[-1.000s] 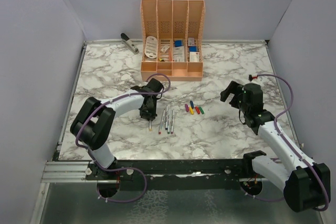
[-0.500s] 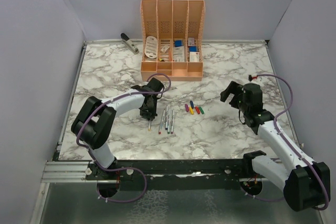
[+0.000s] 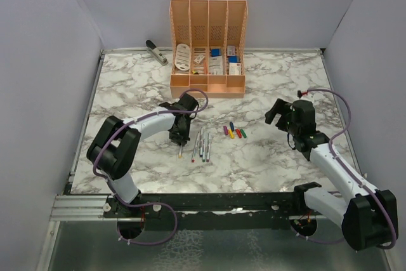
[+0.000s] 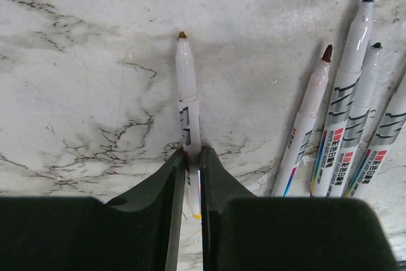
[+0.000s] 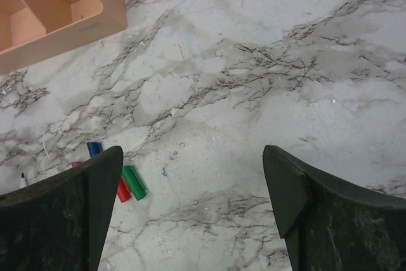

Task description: Insert the pens into the pen caps

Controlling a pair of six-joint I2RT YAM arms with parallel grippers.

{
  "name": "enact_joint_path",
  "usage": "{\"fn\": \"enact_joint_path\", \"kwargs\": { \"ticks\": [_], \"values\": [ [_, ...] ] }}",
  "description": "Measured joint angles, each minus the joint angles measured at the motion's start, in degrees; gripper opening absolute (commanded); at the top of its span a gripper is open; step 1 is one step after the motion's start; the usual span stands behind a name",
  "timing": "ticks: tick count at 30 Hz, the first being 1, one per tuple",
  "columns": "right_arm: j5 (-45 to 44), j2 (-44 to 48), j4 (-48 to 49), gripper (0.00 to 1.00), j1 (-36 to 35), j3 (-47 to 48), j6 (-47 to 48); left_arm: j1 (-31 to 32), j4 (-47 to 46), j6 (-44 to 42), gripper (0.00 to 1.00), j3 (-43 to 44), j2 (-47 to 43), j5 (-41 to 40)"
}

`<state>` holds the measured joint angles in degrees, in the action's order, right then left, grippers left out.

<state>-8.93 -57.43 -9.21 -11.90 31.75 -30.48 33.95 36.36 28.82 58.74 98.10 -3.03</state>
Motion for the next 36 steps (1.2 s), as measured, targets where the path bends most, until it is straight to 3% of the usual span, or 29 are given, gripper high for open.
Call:
{"fn": "enact_joint_path", "kwargs": {
  "ticks": [14,20,29,36],
  "values": [
    [6.0,-4.9,1.6,0.61,0.0,1.9,6.4,1.0,-5.5,-2.9,0.00,-2.1,-3.6,-1.9],
    [8.6,-5.9,2.1,0.43,-1.3,3.1,8.3,1.4,-9.3,-4.1,0.00,-4.3,-9.6,-3.3],
    [9.9,-10.6,3.1,0.41,-11.0,5.7,12.1,1.6,-18.9,-6.7,0.00,-10.4,-20.2,-3.3],
    [11.0,-15.4,2.7,0.40,-14.3,7.4,13.2,1.9,-25.0,-8.3,0.00,-13.4,-23.5,-0.7]
  ]
}}
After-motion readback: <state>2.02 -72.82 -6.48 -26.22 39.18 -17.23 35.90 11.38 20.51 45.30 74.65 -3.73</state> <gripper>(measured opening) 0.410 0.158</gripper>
